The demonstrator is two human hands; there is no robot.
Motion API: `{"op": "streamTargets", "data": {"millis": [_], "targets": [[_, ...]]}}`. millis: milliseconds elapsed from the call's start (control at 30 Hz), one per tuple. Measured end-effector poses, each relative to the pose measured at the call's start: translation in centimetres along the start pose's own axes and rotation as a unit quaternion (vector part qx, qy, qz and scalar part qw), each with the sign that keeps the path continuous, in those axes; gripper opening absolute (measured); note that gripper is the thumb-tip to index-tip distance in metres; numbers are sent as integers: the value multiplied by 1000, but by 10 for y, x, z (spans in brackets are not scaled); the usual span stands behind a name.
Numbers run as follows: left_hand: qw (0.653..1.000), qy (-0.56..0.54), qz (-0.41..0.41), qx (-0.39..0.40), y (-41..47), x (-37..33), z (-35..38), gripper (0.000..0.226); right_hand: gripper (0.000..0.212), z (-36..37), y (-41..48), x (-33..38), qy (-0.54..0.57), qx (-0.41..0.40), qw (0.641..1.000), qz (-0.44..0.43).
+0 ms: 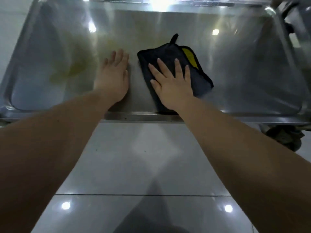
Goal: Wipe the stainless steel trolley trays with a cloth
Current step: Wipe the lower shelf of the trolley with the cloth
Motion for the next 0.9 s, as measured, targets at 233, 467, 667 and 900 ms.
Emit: {"op": "streamTargets", "data": {"millis": [233,467,667,900], "targets": [[997,69,-6,24,-6,32,9,56,54,-6,11,-20,17,8,1000,3],[997,81,-9,19,-5,32,12,56,55,-22,-4,-169,34,-22,962,269],[996,84,-13,21,-4,30,13,57,55,-14,37,-101,39,-7,958,285],[994,98,-27,25,-5,33,13,64,52,-4,87,69,19,26,999,-40]]}}
Point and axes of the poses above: each hand's wrist, its own y-axis towards the middle knuckle, its own z-axis out of the palm, x = y × z, the point moved 6 cm from there along y, towards the middle knuckle, and after that the axes turned 1 degree about z, right-handed, at the moved point
